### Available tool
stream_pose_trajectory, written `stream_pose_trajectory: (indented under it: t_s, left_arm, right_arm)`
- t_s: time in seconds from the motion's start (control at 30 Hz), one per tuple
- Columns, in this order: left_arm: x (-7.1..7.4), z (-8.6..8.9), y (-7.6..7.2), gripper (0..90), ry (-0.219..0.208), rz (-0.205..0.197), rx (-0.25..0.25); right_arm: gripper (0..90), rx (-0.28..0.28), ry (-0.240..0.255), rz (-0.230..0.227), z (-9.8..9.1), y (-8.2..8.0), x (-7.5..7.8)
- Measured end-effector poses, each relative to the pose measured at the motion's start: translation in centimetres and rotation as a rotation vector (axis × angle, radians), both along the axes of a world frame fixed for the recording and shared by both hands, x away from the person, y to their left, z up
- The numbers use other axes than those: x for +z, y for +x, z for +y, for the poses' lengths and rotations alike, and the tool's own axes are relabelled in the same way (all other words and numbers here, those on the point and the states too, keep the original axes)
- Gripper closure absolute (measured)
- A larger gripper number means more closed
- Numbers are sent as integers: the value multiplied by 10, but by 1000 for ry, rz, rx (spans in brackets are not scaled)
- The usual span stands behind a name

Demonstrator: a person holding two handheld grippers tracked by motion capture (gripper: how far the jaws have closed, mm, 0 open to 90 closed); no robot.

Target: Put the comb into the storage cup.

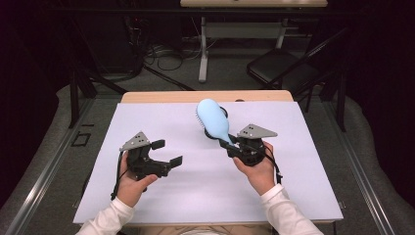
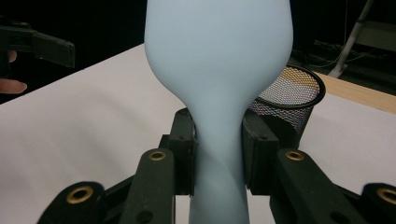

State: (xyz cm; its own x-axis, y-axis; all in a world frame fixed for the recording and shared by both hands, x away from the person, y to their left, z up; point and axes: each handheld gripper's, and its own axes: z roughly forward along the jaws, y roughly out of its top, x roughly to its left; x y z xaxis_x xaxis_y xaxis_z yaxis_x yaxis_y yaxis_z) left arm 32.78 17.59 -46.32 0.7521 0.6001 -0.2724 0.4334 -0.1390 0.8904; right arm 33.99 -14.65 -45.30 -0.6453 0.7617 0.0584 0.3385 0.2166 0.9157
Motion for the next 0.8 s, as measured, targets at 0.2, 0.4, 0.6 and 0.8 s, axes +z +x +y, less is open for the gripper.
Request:
stream_pose_trajectory:
  t_s: [0.2, 0.4, 0.6, 0.8]
  left_arm:
    - [7, -3, 3, 5, -12, -1, -3]
    - [14, -5, 7, 11, -24, 7, 3]
    - [17, -6, 12, 12, -23, 6, 17]
    - [20, -5, 17, 12, -35, 14, 44]
  right_arm:
    - [694, 1, -2, -6, 0, 0, -1]
    - [695, 2, -11, -9, 2, -1, -3]
    - [694, 2, -17, -15, 5, -1, -5]
    - [694, 2, -21, -16, 6, -2, -7]
